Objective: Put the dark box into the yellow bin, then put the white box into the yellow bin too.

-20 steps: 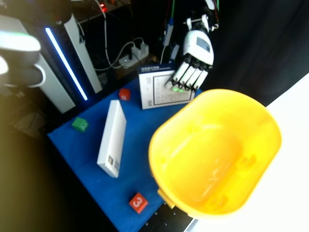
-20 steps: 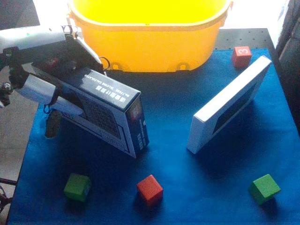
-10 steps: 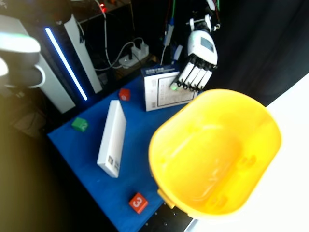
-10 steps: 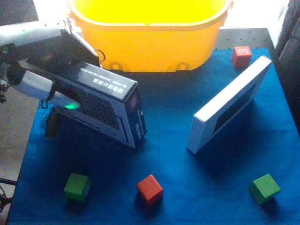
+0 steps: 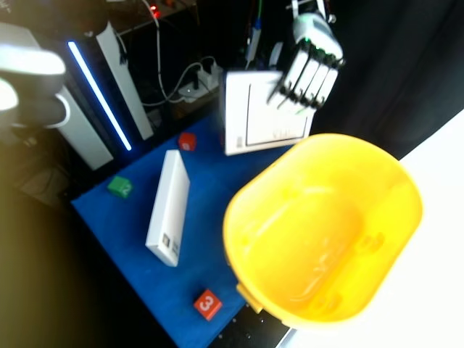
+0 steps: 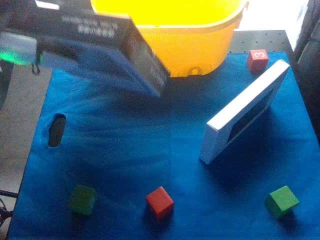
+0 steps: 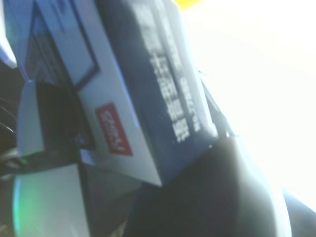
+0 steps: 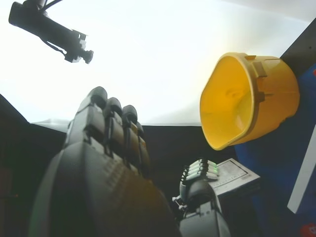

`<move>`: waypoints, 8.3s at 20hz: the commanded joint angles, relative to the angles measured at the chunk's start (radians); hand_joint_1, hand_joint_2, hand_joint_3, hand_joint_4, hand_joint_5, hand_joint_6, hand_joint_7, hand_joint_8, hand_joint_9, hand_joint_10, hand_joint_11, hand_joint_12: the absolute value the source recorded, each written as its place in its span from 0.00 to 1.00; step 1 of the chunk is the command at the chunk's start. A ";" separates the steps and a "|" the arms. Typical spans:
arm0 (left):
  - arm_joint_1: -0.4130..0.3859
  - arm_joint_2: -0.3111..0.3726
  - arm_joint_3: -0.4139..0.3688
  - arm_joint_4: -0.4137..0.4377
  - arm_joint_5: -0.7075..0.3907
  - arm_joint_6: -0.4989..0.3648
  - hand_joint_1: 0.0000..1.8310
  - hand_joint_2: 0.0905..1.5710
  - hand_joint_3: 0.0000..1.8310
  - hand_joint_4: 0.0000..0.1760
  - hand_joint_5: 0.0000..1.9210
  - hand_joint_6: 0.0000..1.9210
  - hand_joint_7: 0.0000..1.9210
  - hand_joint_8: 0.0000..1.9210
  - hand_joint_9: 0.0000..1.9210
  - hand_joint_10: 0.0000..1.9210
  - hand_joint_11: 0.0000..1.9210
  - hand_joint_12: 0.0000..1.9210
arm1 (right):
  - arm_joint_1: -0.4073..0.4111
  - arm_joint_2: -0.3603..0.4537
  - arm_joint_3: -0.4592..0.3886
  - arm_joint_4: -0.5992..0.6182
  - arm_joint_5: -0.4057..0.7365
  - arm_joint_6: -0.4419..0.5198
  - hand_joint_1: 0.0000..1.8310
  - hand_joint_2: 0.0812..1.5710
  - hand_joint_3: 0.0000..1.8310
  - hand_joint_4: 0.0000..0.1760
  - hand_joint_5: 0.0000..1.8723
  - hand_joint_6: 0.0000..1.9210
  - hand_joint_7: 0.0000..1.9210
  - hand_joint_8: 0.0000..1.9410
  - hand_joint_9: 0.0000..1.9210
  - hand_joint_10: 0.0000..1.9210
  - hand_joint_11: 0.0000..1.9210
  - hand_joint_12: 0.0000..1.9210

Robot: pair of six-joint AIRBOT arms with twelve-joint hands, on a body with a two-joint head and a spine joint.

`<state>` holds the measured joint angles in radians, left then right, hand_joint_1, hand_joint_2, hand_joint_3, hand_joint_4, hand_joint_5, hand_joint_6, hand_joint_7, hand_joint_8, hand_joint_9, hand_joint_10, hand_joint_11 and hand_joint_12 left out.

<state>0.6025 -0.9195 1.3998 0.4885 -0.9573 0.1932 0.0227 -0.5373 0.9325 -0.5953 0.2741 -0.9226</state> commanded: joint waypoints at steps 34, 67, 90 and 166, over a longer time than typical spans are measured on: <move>-0.254 -0.375 0.418 -0.199 -0.041 -0.004 0.72 0.59 0.00 0.00 0.70 0.11 0.75 0.17 0.67 0.66 0.49 0.84 | 0.000 -0.083 0.023 0.022 0.106 -0.006 0.02 0.65 0.00 0.01 0.10 0.00 0.20 0.00 0.17 0.00 0.00 0.34; -0.116 -0.480 0.502 -0.148 0.007 -0.127 0.71 0.53 0.00 0.08 0.29 0.00 0.26 0.00 0.29 0.00 0.23 0.30 | -0.339 -0.243 0.082 0.094 0.154 0.053 0.26 0.44 0.00 0.32 0.07 0.00 0.13 0.00 0.13 0.00 0.08 0.13; -0.084 -0.471 0.488 -0.176 0.005 -0.127 0.71 0.51 0.00 0.00 0.32 0.00 0.28 0.00 0.33 0.00 0.28 0.26 | -0.561 -0.369 0.146 0.083 0.153 0.151 0.65 0.54 0.00 0.00 0.42 0.01 0.44 0.01 0.47 0.01 0.40 0.20; -0.280 -0.196 0.229 -0.231 -0.157 0.007 0.52 0.64 0.01 0.04 0.20 0.00 0.21 0.01 0.24 0.00 0.26 0.07 | -0.152 -0.496 0.363 0.214 0.257 -0.019 0.69 0.65 0.00 0.00 0.59 0.37 0.62 0.38 0.57 0.39 0.40 0.68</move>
<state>0.3302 -1.1172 1.6356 0.3016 -0.9947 0.1947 -0.1516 -1.0317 1.2888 -0.4030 0.4133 -0.9329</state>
